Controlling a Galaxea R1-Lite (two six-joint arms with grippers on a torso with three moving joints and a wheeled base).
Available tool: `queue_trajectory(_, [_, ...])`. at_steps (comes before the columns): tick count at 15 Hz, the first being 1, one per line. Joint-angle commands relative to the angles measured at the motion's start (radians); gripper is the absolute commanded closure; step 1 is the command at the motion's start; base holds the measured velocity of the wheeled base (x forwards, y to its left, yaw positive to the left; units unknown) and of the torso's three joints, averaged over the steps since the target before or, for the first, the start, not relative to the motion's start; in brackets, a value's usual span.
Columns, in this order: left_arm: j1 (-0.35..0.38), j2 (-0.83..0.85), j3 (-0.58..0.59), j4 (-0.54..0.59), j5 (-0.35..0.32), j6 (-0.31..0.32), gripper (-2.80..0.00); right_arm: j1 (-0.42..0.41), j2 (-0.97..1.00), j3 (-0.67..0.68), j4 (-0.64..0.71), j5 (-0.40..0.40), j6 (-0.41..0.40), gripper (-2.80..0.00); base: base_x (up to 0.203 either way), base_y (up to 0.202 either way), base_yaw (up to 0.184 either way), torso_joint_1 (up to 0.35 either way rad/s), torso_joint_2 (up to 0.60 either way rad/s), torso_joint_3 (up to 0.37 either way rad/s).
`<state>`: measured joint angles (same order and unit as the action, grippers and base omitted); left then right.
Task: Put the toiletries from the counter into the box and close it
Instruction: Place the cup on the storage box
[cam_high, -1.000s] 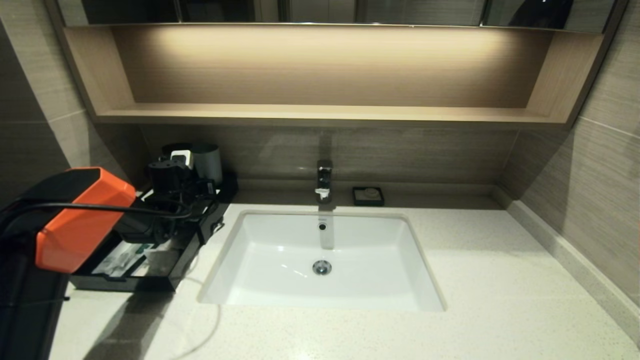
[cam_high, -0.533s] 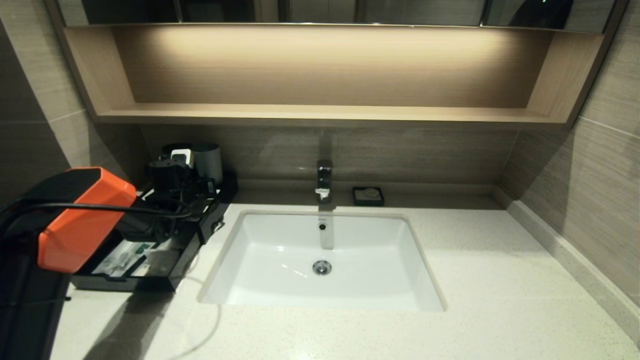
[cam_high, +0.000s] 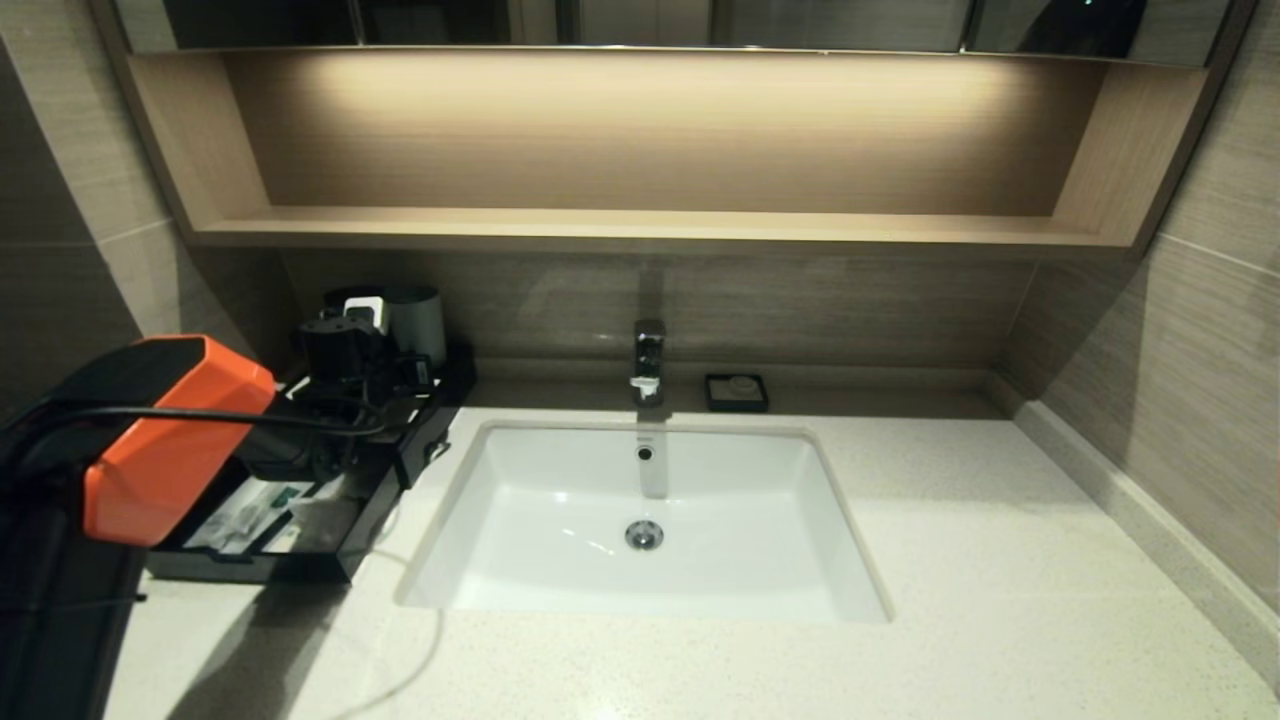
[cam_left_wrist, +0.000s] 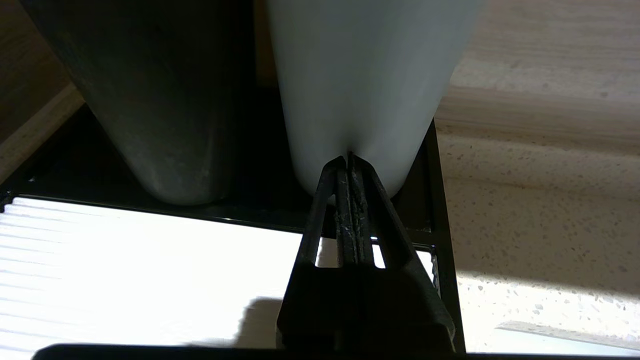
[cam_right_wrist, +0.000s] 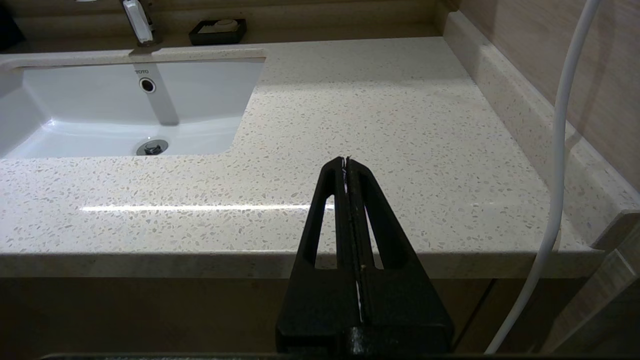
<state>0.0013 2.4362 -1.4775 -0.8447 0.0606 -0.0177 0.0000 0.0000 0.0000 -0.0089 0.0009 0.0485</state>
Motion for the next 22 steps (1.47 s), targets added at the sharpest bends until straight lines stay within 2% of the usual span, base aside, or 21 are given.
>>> queue_trajectory(1, [0.000, 0.007, -0.010, -0.004, 0.001, -0.001, 0.00, 0.000, 0.000, 0.000, 0.000, 0.001, 0.001, 0.00, 0.000, 0.000, 0.000, 0.000, 0.00, 0.000])
queue_trajectory(9, [0.000, -0.026, 0.021, -0.019, 0.001, -0.002, 0.00, 0.000, 0.000, 0.000, 0.000, 0.001, 0.001, 0.00, 0.000, 0.000, 0.000, 0.000, 0.00, 0.000])
queue_trajectory(18, [-0.001, -0.196, 0.210, -0.064, 0.001, -0.002, 0.00, 0.000, 0.000, 0.000, 0.000, 0.001, -0.001, 0.00, 0.000, 0.000, 0.000, 0.000, 0.00, 0.000])
queue_trajectory(22, [-0.010, -0.335, 0.362, -0.068, 0.001, -0.005, 0.00, 0.000, 0.001, 0.000, 0.000, 0.000, -0.001, 0.00, 0.000, 0.000, 0.000, 0.000, 0.00, 0.000])
